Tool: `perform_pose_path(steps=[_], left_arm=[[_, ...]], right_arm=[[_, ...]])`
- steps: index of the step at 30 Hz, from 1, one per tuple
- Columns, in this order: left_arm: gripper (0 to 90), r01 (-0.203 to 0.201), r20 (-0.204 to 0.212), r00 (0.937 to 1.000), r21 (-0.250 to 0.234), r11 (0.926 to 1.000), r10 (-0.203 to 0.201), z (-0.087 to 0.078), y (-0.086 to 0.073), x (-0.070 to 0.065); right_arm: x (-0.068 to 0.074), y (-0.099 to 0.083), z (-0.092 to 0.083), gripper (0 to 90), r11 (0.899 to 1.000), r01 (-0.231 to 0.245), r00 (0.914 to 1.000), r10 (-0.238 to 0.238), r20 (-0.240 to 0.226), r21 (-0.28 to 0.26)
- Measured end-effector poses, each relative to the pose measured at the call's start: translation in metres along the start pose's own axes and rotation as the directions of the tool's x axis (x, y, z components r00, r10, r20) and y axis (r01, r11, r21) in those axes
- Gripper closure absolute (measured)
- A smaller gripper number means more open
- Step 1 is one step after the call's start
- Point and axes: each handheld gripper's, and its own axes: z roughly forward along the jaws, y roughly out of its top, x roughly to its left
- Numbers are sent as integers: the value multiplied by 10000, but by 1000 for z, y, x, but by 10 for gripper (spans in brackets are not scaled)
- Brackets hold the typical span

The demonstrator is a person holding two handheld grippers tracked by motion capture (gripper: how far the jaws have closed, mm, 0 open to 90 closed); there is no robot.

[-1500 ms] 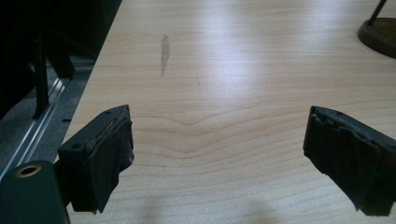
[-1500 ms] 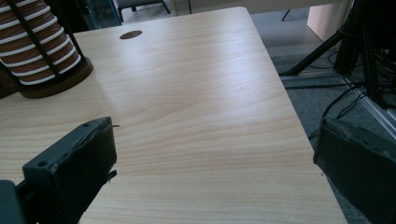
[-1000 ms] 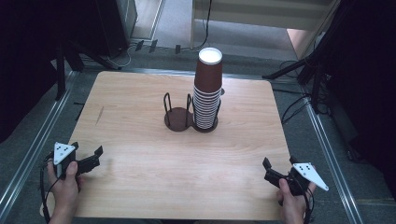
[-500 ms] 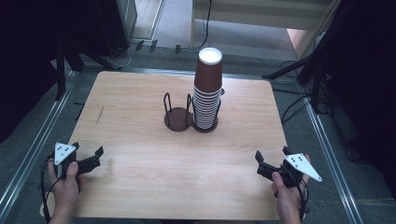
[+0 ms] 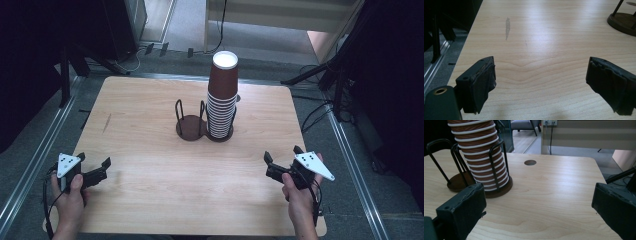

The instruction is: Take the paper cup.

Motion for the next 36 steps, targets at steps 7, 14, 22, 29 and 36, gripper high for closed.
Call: perform_pose_path(steps=[7,14,22,29,36], left_arm=[[94,-48,19,10000,49,10000,48,0,0,0],[94,-22,47,10000,30,10000,22,0,0,0],[94,46,84,10000,-57,10000,-45,-1,0,0],[95,62,91,9999,-82,9999,-61,-1,0,1],[94,53,99,9999,-58,10000,-52,-1,0,1]], right_arm=[[6,11,6,0,10000,37,9999,-38,-123,-85],[13,21,15,0,9999,135,9997,-137,-213,-82],[23,31,25,0,9999,-87,9992,82,-380,-126],[32,40,34,0,9998,-100,9981,88,-602,-188],[38,48,41,0,9995,-206,9972,188,-717,-247]])
